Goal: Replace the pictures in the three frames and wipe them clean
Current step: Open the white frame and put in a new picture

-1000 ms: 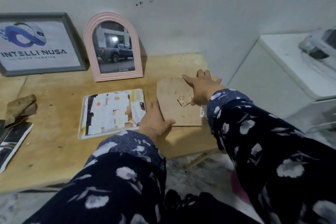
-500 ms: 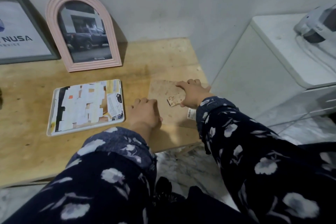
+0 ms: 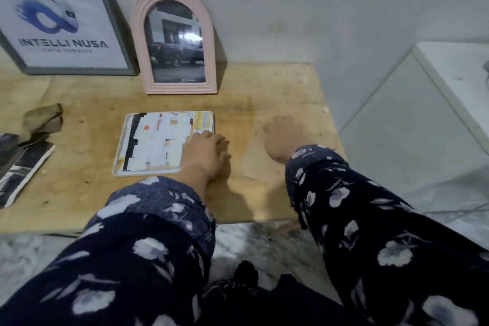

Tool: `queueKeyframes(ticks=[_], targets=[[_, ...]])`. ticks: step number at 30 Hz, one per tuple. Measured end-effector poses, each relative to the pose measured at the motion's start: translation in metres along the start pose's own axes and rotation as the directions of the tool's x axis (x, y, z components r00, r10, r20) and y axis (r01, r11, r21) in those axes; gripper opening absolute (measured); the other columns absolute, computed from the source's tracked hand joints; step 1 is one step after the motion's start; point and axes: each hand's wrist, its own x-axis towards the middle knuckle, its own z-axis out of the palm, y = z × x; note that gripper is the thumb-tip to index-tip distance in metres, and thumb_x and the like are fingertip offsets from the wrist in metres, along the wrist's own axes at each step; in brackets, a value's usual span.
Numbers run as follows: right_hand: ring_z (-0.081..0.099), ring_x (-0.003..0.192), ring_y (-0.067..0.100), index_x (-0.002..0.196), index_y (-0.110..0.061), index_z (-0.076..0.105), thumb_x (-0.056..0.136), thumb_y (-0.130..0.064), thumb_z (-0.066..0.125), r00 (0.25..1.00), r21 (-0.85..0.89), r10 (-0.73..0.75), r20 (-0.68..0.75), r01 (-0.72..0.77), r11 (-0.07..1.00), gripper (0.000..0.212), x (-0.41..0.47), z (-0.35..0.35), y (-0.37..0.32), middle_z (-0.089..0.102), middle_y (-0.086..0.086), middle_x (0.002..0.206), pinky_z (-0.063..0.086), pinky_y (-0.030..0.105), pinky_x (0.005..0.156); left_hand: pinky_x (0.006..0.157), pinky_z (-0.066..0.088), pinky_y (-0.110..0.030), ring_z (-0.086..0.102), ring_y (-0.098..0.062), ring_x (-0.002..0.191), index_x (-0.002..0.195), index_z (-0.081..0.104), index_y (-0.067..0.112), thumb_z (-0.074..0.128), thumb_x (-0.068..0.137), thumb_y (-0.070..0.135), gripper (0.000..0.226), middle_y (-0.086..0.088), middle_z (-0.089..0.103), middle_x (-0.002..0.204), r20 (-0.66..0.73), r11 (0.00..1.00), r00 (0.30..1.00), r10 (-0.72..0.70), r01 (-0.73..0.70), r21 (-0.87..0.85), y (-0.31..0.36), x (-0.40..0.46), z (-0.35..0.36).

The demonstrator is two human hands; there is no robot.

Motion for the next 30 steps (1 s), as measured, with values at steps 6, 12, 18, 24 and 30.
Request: queueKeyframes(ticks=[6, 12, 18, 24, 30], targets=[[0.031, 0.137, 0.027, 0.143, -0.02, 0.039, 0.091, -0.022, 0.049, 0.972, 0.105, -0.234, -0.01, 0.233, 0.967, 0.052, 0.028, 0.007, -0.092, 0.037, 0.005, 0.148, 0.032, 0.048, 0.11, 0.111, 0.03, -0.044, 0.019, -0.023, 0.143, 0.147, 0.033, 0.021, 0.06, 0.091, 0.04, 0.065, -0.001, 0.024, 0.155, -0.028, 0.978, 0.982, -0.188, 0.19, 0.086, -0.089, 0.004, -0.037], [0.004, 0.149, 0.023, 0.153, -0.023, 0.011, 0.095, -0.044, 0.047, 0.973, 0.121, -0.232, -0.021, 0.233, 0.965, 0.071, 0.035, 0.016, -0.149, 0.005, 0.004, 0.162, 0.012, 0.052, 0.118, 0.115, 0.021, -0.049, 0.01, -0.023, 0.146, 0.151, 0.02, 0.022, 0.068, 0.08, 0.055, 0.092, 0.001, 0.007, 0.161, 0.064, 0.97, 0.974, -0.217, 0.208, 0.123, -0.153, 0.016, -0.05], [-0.003, 0.149, 0.022, 0.154, -0.02, 0.0, 0.091, -0.044, 0.054, 0.993, 0.121, -0.095, -0.076, 0.103, 0.987, 0.087, 0.034, 0.026, -0.173, 0.009, 0.0, 0.161, -0.007, 0.056, 0.117, 0.113, 0.024, -0.05, 0.012, -0.024, 0.145, 0.151, 0.014, 0.019, 0.064, 0.076, 0.065, 0.101, 0.001, 0.009, 0.16, 0.108, 0.979, 0.984, -0.143, 0.124, 0.164, -0.177, 0.023, -0.048], [0.024, 0.141, 0.026, 0.15, -0.025, 0.021, 0.085, -0.01, 0.056, 0.969, 0.363, 0.021, -0.247, 0.073, 0.929, 0.075, 0.033, 0.029, -0.194, 0.042, -0.001, 0.146, 0.008, 0.048, 0.119, 0.11, 0.027, -0.052, 0.012, -0.027, 0.144, 0.151, 0.009, 0.019, 0.068, 0.071, 0.066, 0.109, 0.0, 0.003, 0.16, 0.079, 0.982, 0.988, -0.132, 0.12, 0.144, -0.184, 0.026, -0.043], [0.062, 0.106, 0.02, 0.131, -0.028, 0.049, 0.087, 0.011, 0.046, 0.97, 0.948, 0.203, -0.134, 0.066, 0.31, 0.059, 0.029, 0.013, -0.185, 0.061, -0.006, 0.118, 0.056, 0.037, 0.082, 0.113, 0.02, -0.052, 0.021, -0.029, 0.139, 0.142, 0.017, 0.019, 0.078, 0.065, 0.058, 0.105, -0.006, 0.02, 0.152, 0.047, 0.976, 0.978, -0.204, 0.207, -0.061, -0.186, 0.026, -0.044]])
